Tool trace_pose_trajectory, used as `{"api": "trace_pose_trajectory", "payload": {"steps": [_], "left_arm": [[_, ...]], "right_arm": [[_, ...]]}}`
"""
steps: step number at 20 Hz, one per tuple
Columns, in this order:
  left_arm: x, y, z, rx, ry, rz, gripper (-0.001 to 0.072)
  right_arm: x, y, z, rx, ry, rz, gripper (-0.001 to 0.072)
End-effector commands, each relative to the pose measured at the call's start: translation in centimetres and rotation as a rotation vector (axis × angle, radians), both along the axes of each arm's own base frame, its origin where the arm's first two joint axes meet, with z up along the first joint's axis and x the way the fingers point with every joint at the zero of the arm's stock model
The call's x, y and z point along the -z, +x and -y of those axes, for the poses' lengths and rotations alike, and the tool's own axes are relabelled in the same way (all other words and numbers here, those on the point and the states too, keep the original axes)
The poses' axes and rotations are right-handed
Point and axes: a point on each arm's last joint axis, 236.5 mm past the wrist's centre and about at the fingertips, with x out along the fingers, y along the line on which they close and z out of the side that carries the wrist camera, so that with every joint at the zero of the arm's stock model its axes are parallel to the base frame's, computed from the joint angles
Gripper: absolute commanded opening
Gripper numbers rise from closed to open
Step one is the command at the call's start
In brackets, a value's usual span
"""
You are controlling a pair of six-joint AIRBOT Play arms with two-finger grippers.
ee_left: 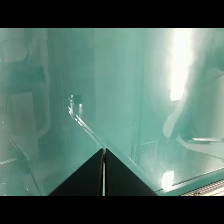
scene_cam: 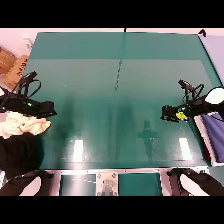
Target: Fold the shirts.
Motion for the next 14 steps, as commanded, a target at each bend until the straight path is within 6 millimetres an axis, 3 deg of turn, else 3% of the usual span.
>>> {"api": "trace_pose_trajectory", "payload": {"steps": [1, 5, 7, 9, 10, 11, 12, 14], "left_arm": [[-0.1, 0.3, -0.1, -0.005, 0.002, 0.011, 0.0024], [0.3, 0.1, -0.8, -0.002, 0.038, 0.005, 0.0024], [1.3, -0.1, -3.4, -0.025, 0.152, -0.015, 0.0024], [2.1, -0.5, -7.8, -0.09, 0.328, -0.047, 0.0027], [2.2, -0.7, -9.9, -0.119, 0.417, -0.057, 0.0217], [2.1, -0.7, -12.1, -0.165, 0.499, -0.058, 0.0644], [2.1, -0.8, -13.9, -0.206, 0.572, -0.061, 0.0708], [2.4, -0.7, -15.9, -0.204, 0.662, -0.044, 0.0708]], "right_arm": [[0.0, 0.0, 0.0, 0.0, 0.001, 0.0, 0.0017], [0.0, 0.0, 0.0, 0.0, 0.001, 0.0, 0.0017], [0.0, 0.0, 0.0, 0.0, 0.001, 0.0, 0.0017], [0.0, 0.0, 0.0, 0.0, 0.001, 0.0, 0.0017], [0.0, 0.0, 0.0, 0.0, 0.001, 0.0, 0.0017], [0.0, 0.0, 0.0, 0.0, 0.001, 0.0, 0.0017], [0.0, 0.0, 0.0, 0.0, 0.001, 0.0, 0.0017], [0.0, 0.0, 0.0, 0.0, 0.001, 0.0, 0.0017]]}}
